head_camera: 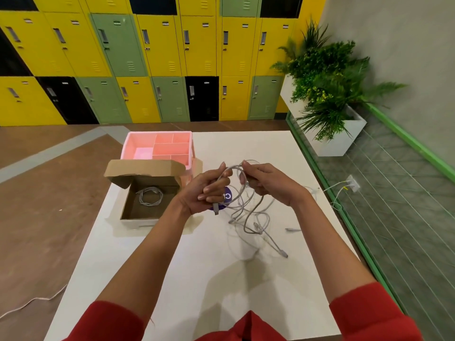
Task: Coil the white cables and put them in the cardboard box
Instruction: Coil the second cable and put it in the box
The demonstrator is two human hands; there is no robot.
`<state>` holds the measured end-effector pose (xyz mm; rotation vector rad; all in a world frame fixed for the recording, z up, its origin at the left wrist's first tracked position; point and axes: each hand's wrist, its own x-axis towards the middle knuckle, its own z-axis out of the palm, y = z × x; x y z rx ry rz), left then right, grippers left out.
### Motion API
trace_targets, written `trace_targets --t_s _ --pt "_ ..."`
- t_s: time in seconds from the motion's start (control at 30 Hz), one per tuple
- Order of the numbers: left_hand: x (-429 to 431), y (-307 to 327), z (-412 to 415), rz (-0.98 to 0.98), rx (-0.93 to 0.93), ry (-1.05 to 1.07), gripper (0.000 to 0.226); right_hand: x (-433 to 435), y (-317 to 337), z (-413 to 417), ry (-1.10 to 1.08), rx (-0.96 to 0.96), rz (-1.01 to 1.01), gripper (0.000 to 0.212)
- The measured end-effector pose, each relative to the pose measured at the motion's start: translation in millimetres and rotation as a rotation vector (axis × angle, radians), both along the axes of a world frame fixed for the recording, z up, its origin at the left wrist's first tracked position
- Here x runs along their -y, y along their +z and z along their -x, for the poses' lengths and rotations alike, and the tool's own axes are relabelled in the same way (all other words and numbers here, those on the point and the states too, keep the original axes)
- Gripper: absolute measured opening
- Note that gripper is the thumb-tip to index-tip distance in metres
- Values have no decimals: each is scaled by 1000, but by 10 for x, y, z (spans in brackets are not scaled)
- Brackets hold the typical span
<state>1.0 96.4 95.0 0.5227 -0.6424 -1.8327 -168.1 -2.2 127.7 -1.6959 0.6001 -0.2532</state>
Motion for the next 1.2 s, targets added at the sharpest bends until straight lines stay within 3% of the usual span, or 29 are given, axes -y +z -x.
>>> trace_targets --t_s 0.27,0.43,0.53,0.73,0.9,1.07,1.2 --pt "33 41 -184 19 16 -6 40 92 38 -55 -20 -112 141 49" --pt "61 77 -217 60 -64 62 40 139 -117 -26 -111 62 64 28" --pt "69 111 -201 33 -21 167 42 121 -253 -22 -197 113 75 23" --pt "151 110 -146 67 -35 171 46 -12 -368 -198 -240 -16 207 30" --pt "174 161 -102 88 -22 223 49 -128 -443 -277 -156 -144 107 29" --pt "145 143 -211 76 -65 107 48 -6 -412 -266 -406 -56 96 31" --pt "67 15 -216 49 -36 -18 43 240 -292 -250 -595 22 207 33"
